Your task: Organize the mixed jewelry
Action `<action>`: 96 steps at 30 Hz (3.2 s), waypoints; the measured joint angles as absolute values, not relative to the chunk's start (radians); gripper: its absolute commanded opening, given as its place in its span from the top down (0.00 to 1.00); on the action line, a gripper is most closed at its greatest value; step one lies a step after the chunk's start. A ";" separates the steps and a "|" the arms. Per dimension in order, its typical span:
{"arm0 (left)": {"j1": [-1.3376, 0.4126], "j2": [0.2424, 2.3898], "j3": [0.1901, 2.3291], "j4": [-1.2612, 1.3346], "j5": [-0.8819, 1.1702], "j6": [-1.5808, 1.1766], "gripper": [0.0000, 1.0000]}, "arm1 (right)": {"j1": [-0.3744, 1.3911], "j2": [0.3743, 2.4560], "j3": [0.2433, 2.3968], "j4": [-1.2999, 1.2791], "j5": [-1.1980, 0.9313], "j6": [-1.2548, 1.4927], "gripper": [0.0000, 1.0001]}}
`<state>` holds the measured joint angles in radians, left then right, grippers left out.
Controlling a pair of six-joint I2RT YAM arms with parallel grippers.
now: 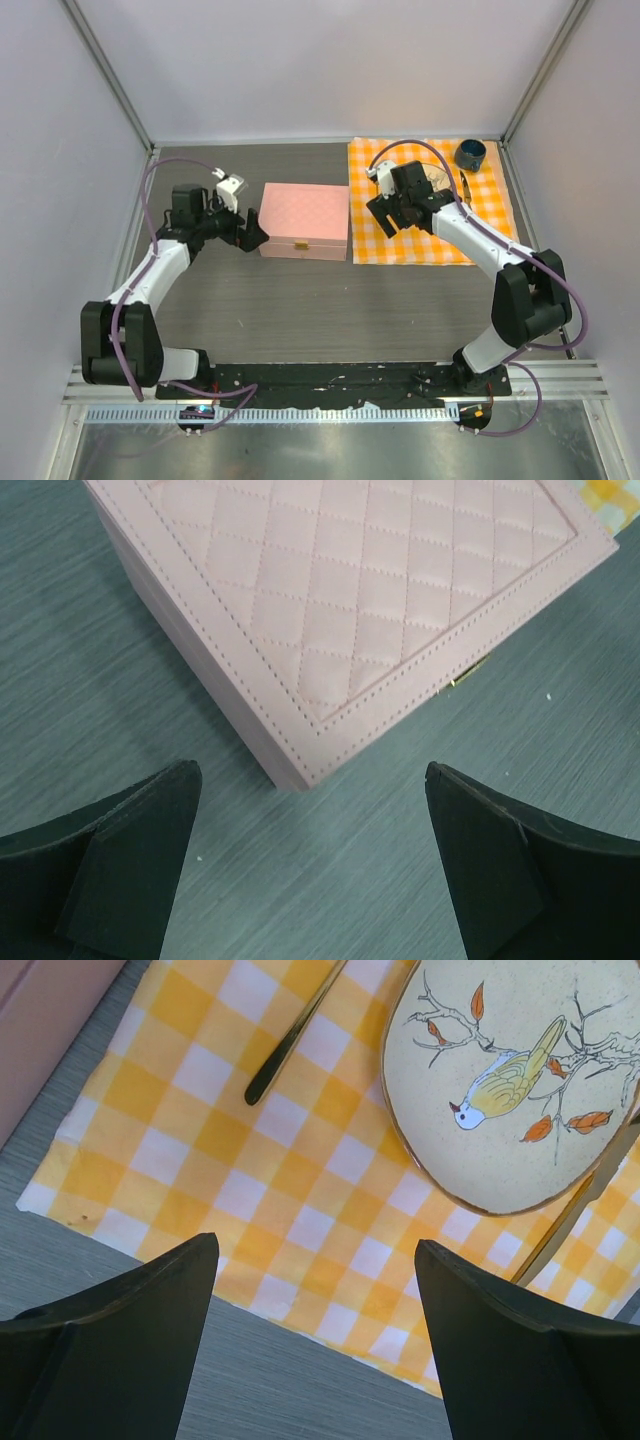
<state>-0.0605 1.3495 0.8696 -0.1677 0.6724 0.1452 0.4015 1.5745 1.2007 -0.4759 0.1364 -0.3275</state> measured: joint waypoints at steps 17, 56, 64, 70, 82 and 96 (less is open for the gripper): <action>-0.107 1.217 0.848 -0.226 0.624 0.140 0.00 | 0.402 1.525 1.138 -0.479 0.170 -0.345 0.14; -0.508 1.451 0.822 0.187 0.091 0.189 0.00 | 0.355 1.484 1.066 -0.464 0.186 -0.361 0.14; -0.509 1.442 0.860 0.083 0.068 0.208 0.00 | 0.336 1.436 1.064 -0.464 0.209 -0.383 0.14; -0.514 1.462 0.900 0.022 0.056 0.217 0.00 | 0.331 1.435 1.064 -0.464 0.212 -0.390 0.14; -0.567 1.536 1.006 -0.110 -0.051 0.221 0.00 | 0.330 1.390 1.064 -0.468 0.215 -0.409 0.14; -0.584 1.466 1.009 -0.196 -0.121 0.210 0.00 | 0.324 1.302 1.055 -0.485 0.222 -0.421 0.13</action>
<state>-0.5842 1.4662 1.0088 -0.1955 -0.1207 0.2100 0.3237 1.3018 1.0554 -0.4850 0.2222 -0.4213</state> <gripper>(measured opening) 0.996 0.866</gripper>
